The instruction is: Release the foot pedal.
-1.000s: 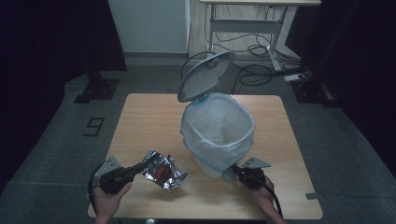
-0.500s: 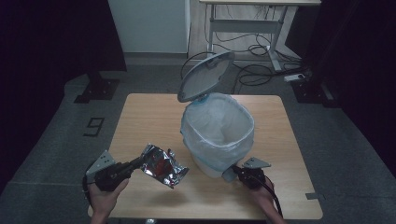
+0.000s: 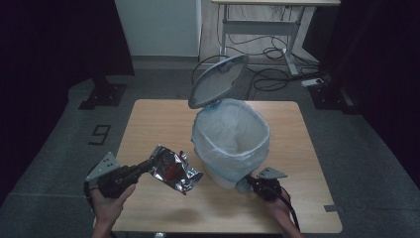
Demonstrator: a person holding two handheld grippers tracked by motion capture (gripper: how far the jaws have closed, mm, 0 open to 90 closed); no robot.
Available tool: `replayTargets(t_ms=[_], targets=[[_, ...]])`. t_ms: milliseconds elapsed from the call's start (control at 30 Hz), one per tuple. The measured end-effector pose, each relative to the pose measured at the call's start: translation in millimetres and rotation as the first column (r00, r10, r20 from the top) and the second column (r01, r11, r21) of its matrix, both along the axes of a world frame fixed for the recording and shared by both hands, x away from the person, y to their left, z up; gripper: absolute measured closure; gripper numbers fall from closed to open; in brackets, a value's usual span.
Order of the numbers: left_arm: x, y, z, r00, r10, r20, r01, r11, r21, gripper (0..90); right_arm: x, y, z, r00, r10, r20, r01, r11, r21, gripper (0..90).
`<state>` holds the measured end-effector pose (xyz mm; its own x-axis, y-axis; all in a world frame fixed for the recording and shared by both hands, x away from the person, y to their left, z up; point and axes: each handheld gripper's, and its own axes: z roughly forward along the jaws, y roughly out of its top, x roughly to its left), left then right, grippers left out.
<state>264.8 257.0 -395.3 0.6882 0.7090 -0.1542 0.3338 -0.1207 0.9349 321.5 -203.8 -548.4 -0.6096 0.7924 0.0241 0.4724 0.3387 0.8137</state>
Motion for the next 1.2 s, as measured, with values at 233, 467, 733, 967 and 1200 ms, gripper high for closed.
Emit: replayTargets(t_ms=[233,467,733,967,1200], targets=[[-1.1,-6.2,14.7,0.9994,-0.017,0.031,0.017,0.9999,-0.001,90.0,-0.1,0.0,0.0,1.0,0.0,0.0,0.0,1.0,0.0,90.0],[2.3,-11.4,22.4,0.9992,-0.028,0.031,0.027,0.9996,0.01,90.0,-0.1,-0.2,-0.2,1.0,0.0,0.001,0.0,1.0,0.002,90.0],[5.8,-16.5,33.1,0.9986,-0.039,0.035,0.039,0.9992,0.01,90.0,-0.1,-0.1,-0.2,1.0,-0.001,0.001,0.001,1.0,0.002,90.0],[10.3,-24.0,47.0,0.9975,-0.051,0.048,0.051,0.9987,-0.008,90.0,-0.2,0.0,-0.2,1.0,-0.001,0.001,0.001,1.0,0.001,90.0],[17.1,-33.5,57.8,0.9969,-0.058,0.053,0.058,0.9983,0.002,90.0,-0.2,-0.1,-0.2,1.0,-0.002,0.001,0.002,1.0,0.003,90.0]])
